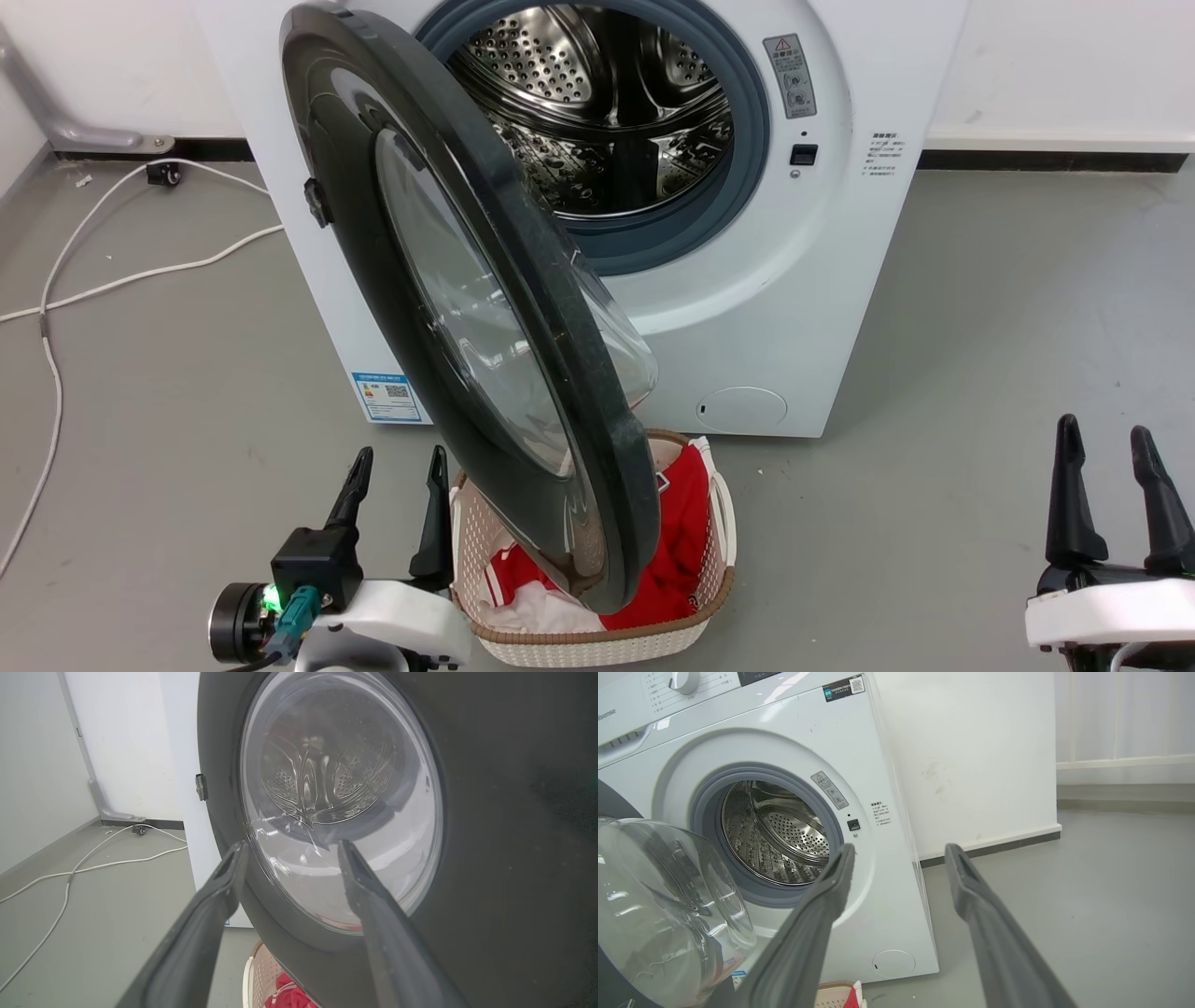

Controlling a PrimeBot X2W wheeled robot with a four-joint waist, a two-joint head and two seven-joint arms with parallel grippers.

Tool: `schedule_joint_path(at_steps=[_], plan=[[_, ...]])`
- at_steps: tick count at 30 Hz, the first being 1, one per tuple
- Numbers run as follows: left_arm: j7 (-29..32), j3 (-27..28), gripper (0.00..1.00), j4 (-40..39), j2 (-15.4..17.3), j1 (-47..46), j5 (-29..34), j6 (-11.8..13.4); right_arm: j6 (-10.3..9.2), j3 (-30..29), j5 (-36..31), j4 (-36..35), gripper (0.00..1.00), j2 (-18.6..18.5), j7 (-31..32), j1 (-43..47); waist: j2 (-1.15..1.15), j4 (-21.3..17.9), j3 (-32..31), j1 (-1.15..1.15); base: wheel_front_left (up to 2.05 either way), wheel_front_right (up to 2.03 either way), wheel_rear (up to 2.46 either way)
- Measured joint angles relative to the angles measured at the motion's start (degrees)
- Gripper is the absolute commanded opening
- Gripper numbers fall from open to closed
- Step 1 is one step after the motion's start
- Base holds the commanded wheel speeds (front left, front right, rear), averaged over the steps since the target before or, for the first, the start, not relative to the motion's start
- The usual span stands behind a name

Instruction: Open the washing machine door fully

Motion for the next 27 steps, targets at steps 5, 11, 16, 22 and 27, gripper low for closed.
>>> schedule_joint_path(at_steps=[5, 11, 16, 22, 27], plan=[[0.00, 0.22, 1.00, 0.04, 0.00, 0.26, 0.04, -0.01, 0.00, 0.83, -13.33, -6.38, 1.00, 1.98, 0.11, 3.24, 0.00, -0.05, -0.17, 0.00, 0.00, 0.00, 0.00], [0.00, 0.40, 1.00, 0.03, 0.00, 0.77, 0.46, -0.03, 0.00, 3.22, -20.27, -7.99, 1.00, 2.33, 1.04, 6.58, 0.00, -0.23, -0.32, 0.00, 0.00, 0.00, 0.00], [0.00, 0.36, 1.00, 0.03, 0.00, 0.79, 0.62, -0.12, 0.00, 3.55, -21.26, -6.79, 1.00, 2.43, 0.97, 7.22, 0.00, -0.36, -0.43, 0.00, 0.00, 0.00, 0.00], [0.00, 0.46, 1.00, 0.14, 0.00, 0.83, 1.04, -0.53, 0.00, 3.50, -19.98, -4.41, 1.00, 2.45, 0.54, 7.23, 0.00, -0.63, -0.54, 0.00, 0.00, 0.00, 0.00], [0.00, 0.60, 1.00, 0.15, 0.00, 0.83, 1.22, -0.64, 0.00, 3.50, -19.67, -3.81, 1.00, 2.45, 0.42, 7.15, 0.00, -0.79, -0.53, 0.00, 0.00, 0.00, 0.00]])
